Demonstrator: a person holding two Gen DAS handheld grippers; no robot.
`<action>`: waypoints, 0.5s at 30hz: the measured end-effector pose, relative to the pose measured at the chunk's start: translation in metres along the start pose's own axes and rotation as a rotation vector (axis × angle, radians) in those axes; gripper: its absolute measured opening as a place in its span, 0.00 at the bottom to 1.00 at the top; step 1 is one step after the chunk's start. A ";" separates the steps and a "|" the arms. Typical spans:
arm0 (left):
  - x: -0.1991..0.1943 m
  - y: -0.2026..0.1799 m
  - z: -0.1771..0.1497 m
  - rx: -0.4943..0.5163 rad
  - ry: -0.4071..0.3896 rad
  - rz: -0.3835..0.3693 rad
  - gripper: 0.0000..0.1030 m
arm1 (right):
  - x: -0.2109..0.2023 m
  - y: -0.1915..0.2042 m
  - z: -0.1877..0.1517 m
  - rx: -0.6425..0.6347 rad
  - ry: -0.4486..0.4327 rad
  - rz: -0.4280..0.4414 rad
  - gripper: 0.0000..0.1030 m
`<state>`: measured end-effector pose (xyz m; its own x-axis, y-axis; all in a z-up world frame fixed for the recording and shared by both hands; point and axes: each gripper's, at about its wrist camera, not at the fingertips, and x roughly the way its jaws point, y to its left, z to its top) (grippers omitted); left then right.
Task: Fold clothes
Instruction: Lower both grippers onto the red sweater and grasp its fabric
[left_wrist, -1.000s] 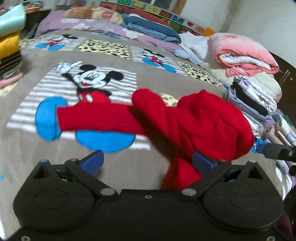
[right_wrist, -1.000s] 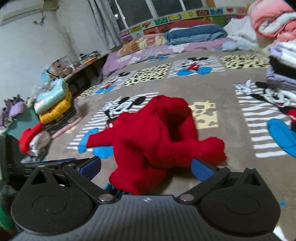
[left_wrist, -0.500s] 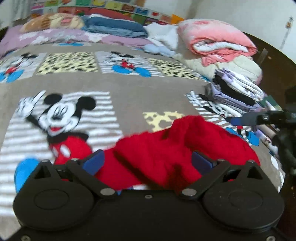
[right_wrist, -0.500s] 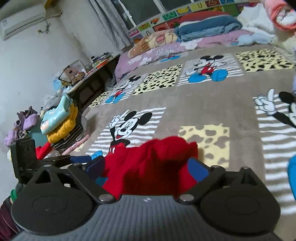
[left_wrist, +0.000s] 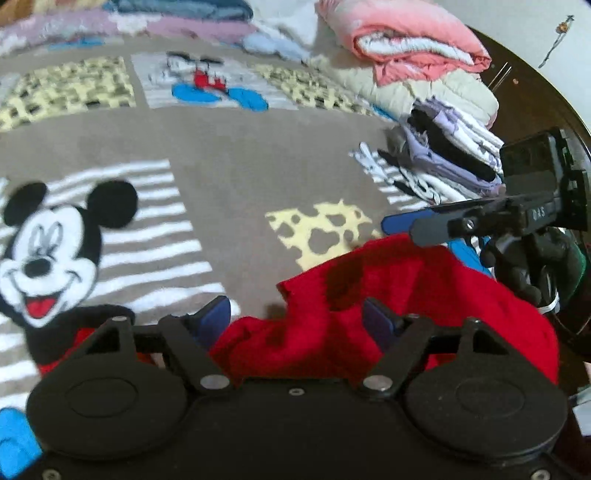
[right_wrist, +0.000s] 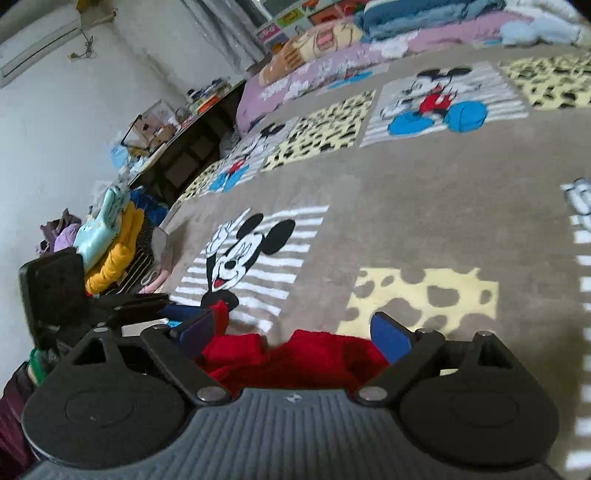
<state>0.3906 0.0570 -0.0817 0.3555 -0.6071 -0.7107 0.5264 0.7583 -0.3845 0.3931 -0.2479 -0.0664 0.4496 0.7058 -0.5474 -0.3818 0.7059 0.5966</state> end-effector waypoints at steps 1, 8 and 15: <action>0.004 0.003 0.000 -0.006 0.017 -0.020 0.70 | 0.006 -0.005 0.000 0.009 0.019 0.016 0.88; -0.009 -0.011 -0.014 0.060 0.023 -0.116 0.53 | 0.006 -0.005 -0.017 -0.012 0.084 0.107 0.70; -0.048 -0.059 -0.053 0.209 -0.010 -0.109 0.53 | -0.033 0.032 -0.047 -0.147 0.098 0.137 0.66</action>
<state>0.3013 0.0544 -0.0561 0.2949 -0.6857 -0.6655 0.7100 0.6234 -0.3277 0.3279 -0.2460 -0.0571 0.3078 0.7929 -0.5260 -0.5510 0.5992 0.5809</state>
